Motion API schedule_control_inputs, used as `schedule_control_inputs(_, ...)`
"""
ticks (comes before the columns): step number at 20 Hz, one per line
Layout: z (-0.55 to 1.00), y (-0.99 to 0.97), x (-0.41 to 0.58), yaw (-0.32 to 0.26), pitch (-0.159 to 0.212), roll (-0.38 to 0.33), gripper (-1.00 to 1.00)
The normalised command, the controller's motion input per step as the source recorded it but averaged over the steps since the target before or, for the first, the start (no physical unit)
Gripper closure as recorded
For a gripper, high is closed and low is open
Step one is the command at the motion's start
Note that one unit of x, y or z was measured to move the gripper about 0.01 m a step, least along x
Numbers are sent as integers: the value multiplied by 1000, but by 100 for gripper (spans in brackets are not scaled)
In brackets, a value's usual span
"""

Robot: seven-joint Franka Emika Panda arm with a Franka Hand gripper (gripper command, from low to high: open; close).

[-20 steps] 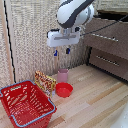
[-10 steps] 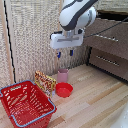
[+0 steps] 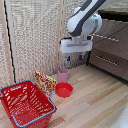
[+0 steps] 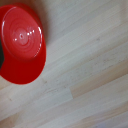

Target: Compassionately, move the pinch receptors towards pink recepticle. Embrace the recepticle delicately and rise accordingly. Progress forward guided by applied tension and move towards the highest section of the storage unit. Place the recepticle delicately and shut the storage unit.

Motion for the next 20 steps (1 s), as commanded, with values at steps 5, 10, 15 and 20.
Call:
schedule_control_inputs(5, -254, 0, 343, 0, -10, 0, -100)
schedule_control_inputs(10, -279, -61, 365, 0, 0, -6, -100)
schedule_control_inputs(15, -232, -62, 323, 0, 0, -29, -100)
schedule_control_inputs(20, -206, -20, 279, 0, 2, -42, -100)
